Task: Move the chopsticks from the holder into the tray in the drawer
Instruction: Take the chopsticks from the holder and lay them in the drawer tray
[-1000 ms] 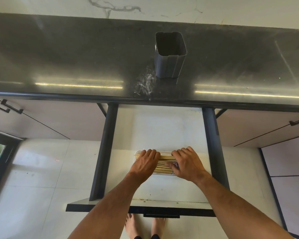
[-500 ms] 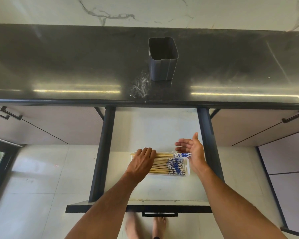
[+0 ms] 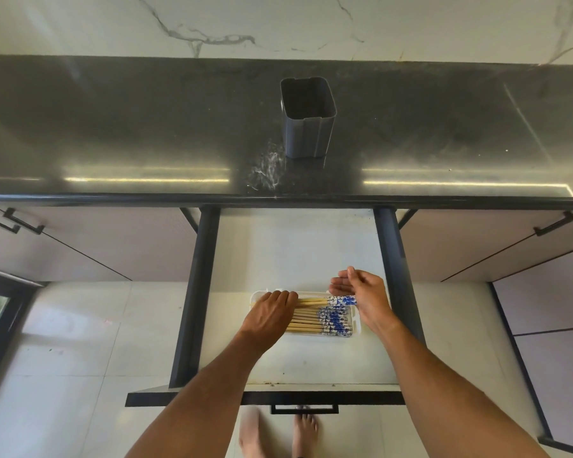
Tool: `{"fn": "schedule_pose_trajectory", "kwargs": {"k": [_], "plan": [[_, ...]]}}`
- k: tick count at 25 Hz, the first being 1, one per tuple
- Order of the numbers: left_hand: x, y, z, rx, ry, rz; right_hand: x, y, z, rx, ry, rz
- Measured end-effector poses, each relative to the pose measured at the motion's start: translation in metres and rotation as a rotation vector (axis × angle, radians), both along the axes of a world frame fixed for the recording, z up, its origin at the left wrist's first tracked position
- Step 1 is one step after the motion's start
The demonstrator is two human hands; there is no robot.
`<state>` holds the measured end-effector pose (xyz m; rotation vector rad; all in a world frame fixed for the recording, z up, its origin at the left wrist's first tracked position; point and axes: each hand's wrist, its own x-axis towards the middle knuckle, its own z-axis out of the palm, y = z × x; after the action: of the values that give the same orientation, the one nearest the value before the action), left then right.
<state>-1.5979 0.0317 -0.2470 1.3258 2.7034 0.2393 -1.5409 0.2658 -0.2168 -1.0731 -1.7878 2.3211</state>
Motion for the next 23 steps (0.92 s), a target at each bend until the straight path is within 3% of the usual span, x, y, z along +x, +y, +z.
{"fn": "schedule_pose_trajectory", "kwargs": {"k": [2, 5, 9, 11, 16, 23], "plan": [[0.003, 0.0, -0.001, 0.002, 0.004, -0.01, 0.001, -0.001, 0.003, 0.118, -0.043, 0.035], [0.006, 0.003, 0.001, -0.013, 0.024, -0.042, 0.009, 0.002, 0.005, 0.493, -0.108, 0.228], [0.007, 0.012, 0.003, 0.011, 0.084, -0.108, 0.02, 0.011, 0.011, 1.079, -0.102, 0.882], [0.005, 0.017, 0.002, 0.015, 0.08, -0.1, 0.018, 0.009, 0.007, 1.32, -0.081, 1.108], [0.006, 0.015, -0.012, 0.006, 0.02, -0.045, 0.017, -0.001, -0.005, 1.59, -0.067, 1.182], [0.005, 0.01, -0.029, -0.103, -0.088, 0.094, 0.016, -0.018, -0.026, 1.637, -0.012, 1.132]]}}
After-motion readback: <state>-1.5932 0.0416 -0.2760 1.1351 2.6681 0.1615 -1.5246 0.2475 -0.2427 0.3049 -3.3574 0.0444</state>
